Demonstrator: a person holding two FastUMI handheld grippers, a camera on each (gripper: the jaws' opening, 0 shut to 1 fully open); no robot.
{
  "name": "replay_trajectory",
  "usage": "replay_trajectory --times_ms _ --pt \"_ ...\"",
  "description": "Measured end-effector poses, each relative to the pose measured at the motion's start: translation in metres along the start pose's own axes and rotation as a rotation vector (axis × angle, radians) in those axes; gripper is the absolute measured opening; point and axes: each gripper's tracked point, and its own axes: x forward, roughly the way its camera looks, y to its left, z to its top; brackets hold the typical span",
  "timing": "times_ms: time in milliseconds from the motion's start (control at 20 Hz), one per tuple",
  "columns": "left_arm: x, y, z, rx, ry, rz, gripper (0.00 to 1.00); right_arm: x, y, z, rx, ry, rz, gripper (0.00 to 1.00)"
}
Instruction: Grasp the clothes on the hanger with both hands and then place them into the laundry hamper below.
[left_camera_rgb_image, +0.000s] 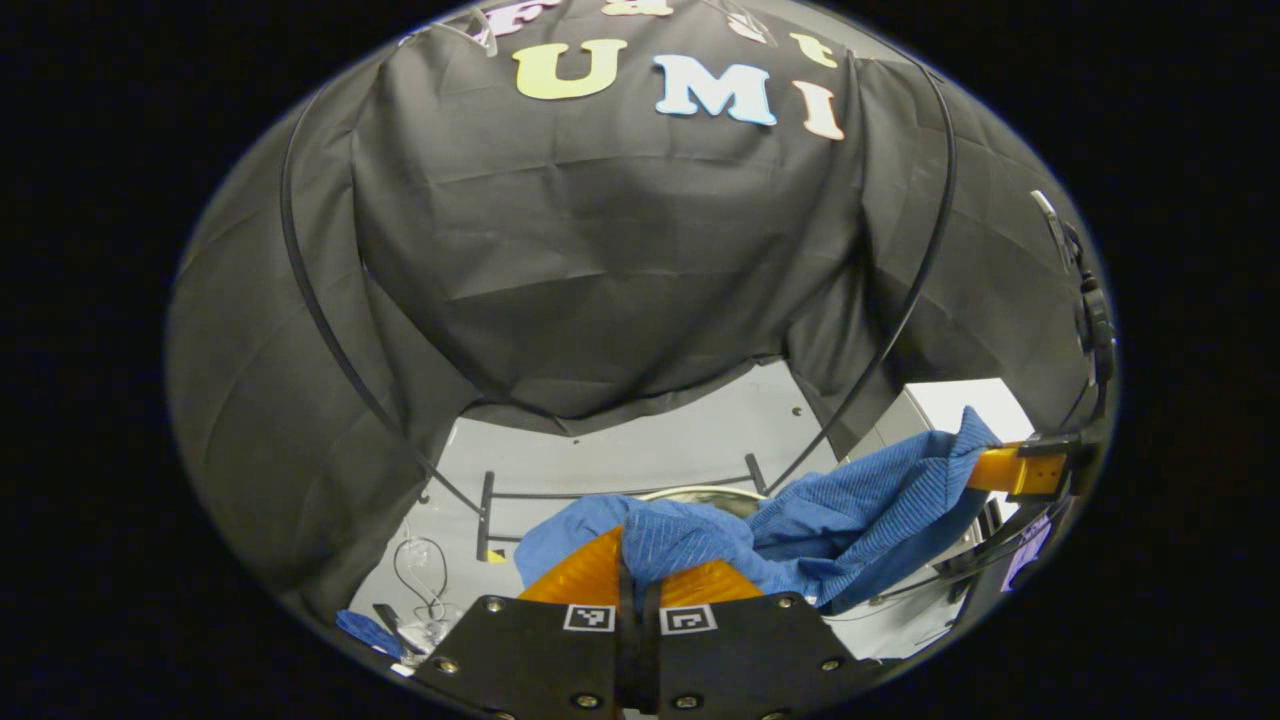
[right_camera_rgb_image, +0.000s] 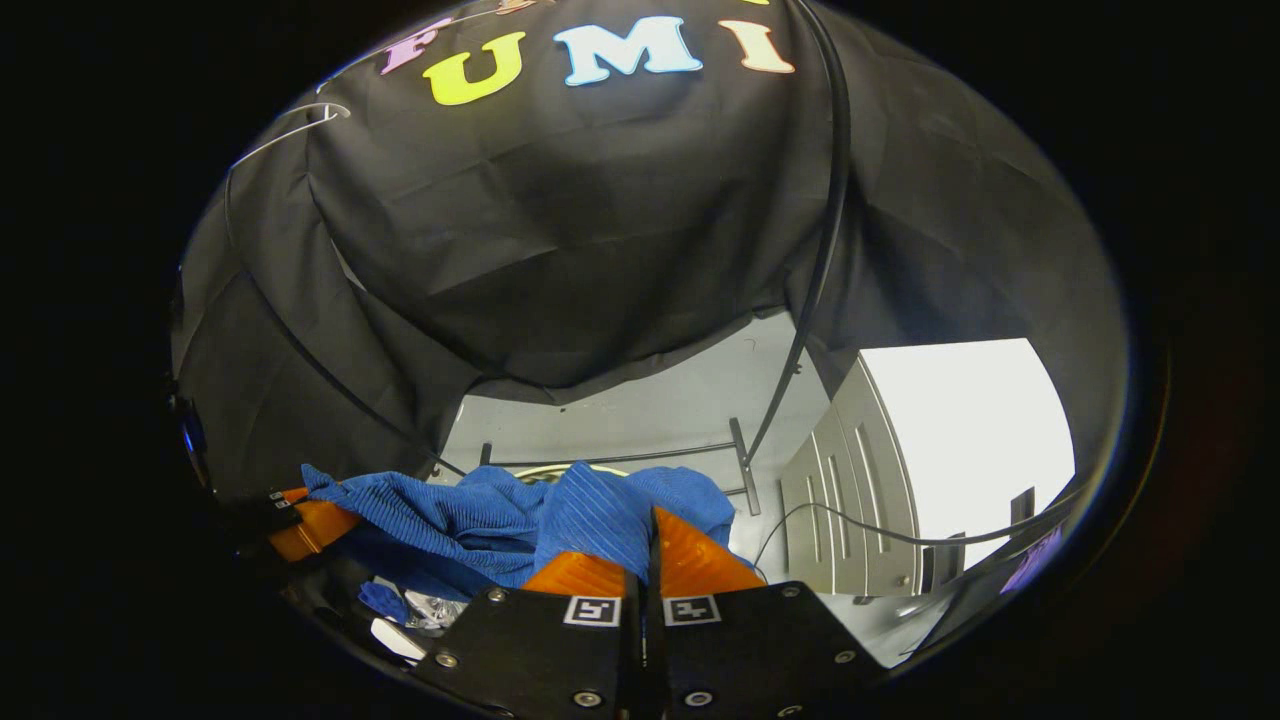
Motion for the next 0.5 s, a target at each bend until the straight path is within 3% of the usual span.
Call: replay_trajectory --times_ms 450,500 --pt "0.005 -0.008 -0.016 -0.043 0.059 -0.013 0.00 0.003 0.009 -0.010 -0.024 0.050 0.010 0.06" --pt "0.005 -0.009 -0.022 -0.054 0.078 -0.022 0.00 0.002 0.011 -0.014 -0.020 0.060 0.016 0.11"
